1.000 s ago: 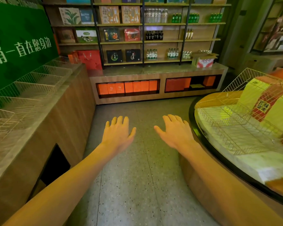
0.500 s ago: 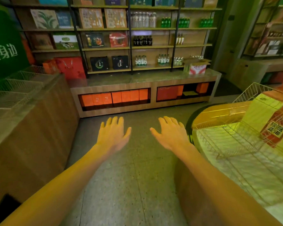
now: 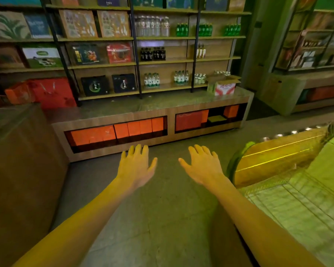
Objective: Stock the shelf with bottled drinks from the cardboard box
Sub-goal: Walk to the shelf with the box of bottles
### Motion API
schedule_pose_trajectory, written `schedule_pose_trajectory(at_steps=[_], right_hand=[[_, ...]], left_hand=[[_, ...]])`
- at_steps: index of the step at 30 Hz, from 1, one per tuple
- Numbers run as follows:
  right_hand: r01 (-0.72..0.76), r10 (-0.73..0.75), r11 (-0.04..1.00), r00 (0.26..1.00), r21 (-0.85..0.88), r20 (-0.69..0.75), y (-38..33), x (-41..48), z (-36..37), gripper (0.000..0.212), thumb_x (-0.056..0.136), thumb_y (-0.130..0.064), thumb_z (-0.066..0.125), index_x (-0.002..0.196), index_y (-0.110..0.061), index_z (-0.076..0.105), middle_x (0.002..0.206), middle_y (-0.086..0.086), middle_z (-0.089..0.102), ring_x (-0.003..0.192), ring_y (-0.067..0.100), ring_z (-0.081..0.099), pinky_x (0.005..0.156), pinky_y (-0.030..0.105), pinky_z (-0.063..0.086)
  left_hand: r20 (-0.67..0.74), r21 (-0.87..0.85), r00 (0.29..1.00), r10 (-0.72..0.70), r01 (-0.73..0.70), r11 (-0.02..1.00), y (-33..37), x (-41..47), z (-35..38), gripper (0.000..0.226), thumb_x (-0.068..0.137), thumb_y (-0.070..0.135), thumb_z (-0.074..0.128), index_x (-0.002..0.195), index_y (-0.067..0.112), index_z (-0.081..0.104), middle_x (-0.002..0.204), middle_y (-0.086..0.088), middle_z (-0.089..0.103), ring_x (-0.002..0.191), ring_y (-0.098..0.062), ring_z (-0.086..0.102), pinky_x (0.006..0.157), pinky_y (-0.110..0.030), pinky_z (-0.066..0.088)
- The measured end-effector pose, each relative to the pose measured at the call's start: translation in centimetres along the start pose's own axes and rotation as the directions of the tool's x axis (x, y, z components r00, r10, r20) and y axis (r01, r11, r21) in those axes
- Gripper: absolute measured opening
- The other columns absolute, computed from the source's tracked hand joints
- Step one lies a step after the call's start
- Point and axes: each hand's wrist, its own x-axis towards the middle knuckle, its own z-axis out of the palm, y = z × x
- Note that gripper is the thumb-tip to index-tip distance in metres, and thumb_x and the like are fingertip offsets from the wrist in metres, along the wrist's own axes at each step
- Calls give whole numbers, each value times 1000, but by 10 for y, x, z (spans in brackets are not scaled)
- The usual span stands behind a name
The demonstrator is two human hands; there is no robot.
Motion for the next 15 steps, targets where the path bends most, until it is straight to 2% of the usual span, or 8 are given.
schedule_pose_trajectory(at_steps=[5, 9, 15], right_hand=[[-85, 85, 996, 996, 6, -20, 22, 118, 0, 70, 99, -63, 30, 153, -19, 31, 162, 4, 29, 150, 28, 21, 118, 53, 23], [-168, 168, 986, 985, -6, -49, 54, 198, -2, 69, 98, -64, 30, 151, -19, 35, 159, 4, 34, 148, 27, 26, 117, 52, 27], [-288, 288, 958, 956, 10, -52, 130, 315, 8, 71, 98, -65, 29, 153, -20, 31, 161, 3, 30, 149, 26, 23, 119, 52, 24]], left_hand=[[27, -8, 995, 93, -93, 996, 0, 142, 17, 67, 100, 55, 31, 151, 12, 34, 155, -10, 37, 144, -34, 29, 116, -53, 26], [31, -8, 980, 194, -194, 981, 19, 245, 35, 66, 99, 56, 30, 148, 12, 37, 150, -9, 41, 140, -33, 34, 113, -53, 31], [47, -30, 955, 294, -293, 956, 65, 391, 84, 66, 99, 57, 29, 147, 13, 39, 148, -8, 44, 139, -33, 36, 111, -52, 34]])
